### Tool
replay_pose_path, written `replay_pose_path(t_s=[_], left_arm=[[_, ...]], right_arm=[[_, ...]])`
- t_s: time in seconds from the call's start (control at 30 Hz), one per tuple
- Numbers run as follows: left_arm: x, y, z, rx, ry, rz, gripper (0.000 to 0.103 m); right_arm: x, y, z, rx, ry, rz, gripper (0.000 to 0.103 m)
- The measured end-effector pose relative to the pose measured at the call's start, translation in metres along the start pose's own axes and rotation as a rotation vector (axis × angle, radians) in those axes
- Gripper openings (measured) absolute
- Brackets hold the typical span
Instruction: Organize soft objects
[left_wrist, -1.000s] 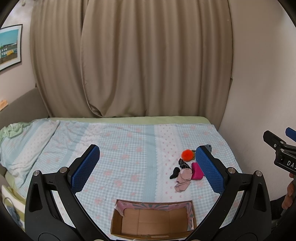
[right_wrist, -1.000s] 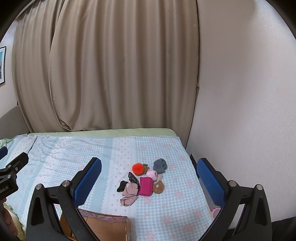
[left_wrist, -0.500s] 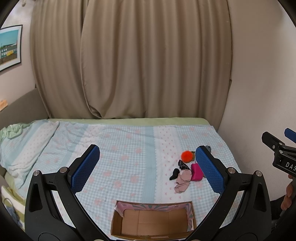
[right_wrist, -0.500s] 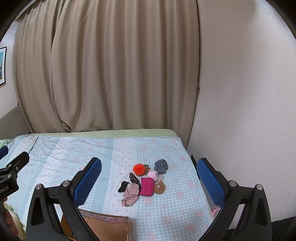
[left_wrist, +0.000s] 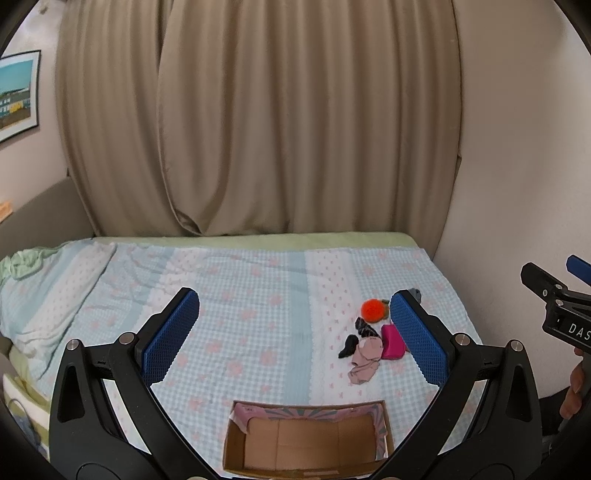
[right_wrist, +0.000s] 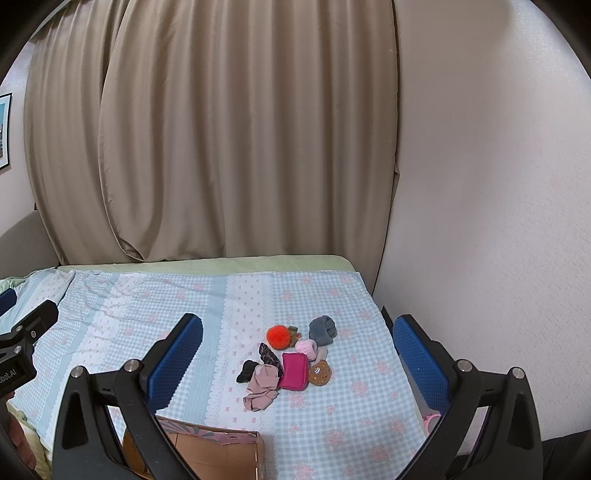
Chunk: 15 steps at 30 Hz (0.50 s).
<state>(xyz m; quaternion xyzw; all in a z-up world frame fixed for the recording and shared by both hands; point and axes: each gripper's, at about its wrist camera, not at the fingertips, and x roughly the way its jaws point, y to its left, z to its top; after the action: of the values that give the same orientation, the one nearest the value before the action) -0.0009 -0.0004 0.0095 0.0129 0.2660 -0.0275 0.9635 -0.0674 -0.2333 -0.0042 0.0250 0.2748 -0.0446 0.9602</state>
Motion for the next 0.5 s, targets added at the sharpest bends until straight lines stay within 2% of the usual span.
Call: replay_pose_path(t_s=[0.13, 0.27, 0.4, 0.5], left_arm=[[0.016, 0.001, -0.003, 0.001, 0.047, -0.028, 0.103], [0.053, -0.006, -0.014, -0.001, 0.126, -0.071, 0.103], [0.097, -0.024, -0.03, -0.015, 0.21, -0.118, 0.103], [0.14, -0.045, -0.046, -0.008, 0.305, -0.143, 0.103]], right_arm=[[0.001, 0.0, -0.002, 0.004, 0.013, 0.004, 0.103], [0.019, -0.008, -0.006, 0.012, 0.052, 0.003, 0.103], [0.053, -0.029, -0.009, 0.023, 0.098, 0.002, 0.103], [0.087, -0.05, -0.009, 0.021, 0.131, 0.01, 0.103]])
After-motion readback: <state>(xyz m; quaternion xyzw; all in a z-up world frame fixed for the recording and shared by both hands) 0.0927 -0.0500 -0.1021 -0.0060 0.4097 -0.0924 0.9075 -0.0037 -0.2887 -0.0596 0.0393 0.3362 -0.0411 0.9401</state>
